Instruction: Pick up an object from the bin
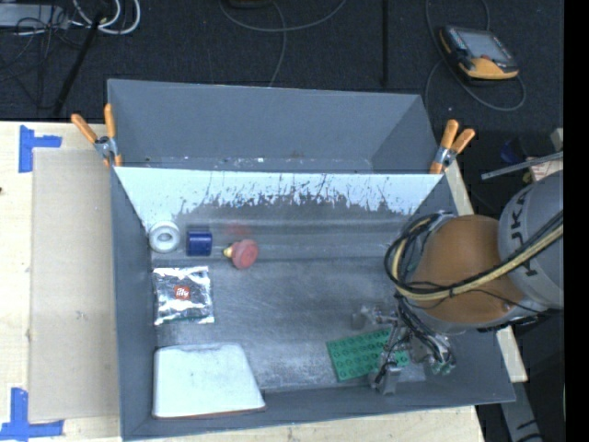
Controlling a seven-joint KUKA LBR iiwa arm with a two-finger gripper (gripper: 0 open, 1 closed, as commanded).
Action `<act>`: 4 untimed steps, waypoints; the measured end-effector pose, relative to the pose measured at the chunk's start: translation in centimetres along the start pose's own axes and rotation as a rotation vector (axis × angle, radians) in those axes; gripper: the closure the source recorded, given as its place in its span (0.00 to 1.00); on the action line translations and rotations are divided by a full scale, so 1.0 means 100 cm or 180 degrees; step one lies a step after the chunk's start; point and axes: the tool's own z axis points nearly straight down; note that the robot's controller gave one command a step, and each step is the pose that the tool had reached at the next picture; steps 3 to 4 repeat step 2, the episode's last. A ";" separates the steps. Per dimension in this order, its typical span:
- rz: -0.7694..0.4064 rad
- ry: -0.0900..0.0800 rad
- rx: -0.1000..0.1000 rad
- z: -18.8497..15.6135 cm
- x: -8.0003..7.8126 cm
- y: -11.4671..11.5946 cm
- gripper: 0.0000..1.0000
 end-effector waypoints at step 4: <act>-0.0176 0.0021 0.0000 -0.146 -0.034 0.011 1.00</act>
Offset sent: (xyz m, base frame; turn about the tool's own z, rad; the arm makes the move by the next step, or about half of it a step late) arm 0.0000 0.0000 0.0000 0.0000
